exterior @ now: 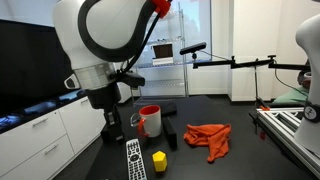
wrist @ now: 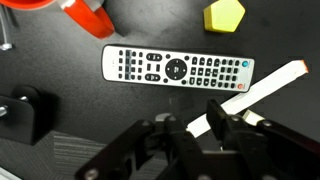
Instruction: Press a button on the remote
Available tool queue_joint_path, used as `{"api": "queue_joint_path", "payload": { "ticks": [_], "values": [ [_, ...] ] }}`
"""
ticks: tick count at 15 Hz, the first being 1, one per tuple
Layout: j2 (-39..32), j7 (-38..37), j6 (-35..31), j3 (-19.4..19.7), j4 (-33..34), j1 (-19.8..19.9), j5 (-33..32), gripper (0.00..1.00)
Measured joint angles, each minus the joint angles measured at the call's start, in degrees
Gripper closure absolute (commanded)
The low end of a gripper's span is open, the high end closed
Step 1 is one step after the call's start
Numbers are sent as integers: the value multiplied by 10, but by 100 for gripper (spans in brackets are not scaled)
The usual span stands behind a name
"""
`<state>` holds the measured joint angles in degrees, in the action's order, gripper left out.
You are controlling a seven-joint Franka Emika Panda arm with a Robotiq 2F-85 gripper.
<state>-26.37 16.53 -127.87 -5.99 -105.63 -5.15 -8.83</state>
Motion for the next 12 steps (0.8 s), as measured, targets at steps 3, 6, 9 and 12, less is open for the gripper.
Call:
{"api": "queue_joint_path", "payload": {
  "ticks": [3, 6, 9, 12],
  "values": [
    [-1, 0, -1, 6, 1, 1, -2, 100],
    [-1, 0, -3, 11, 0, 2, -5, 100],
    [-3, 0, -11, 13, -5, 3, -13, 100],
    [-6, 0, -31, 14, -19, 3, -29, 100]
  ]
}}
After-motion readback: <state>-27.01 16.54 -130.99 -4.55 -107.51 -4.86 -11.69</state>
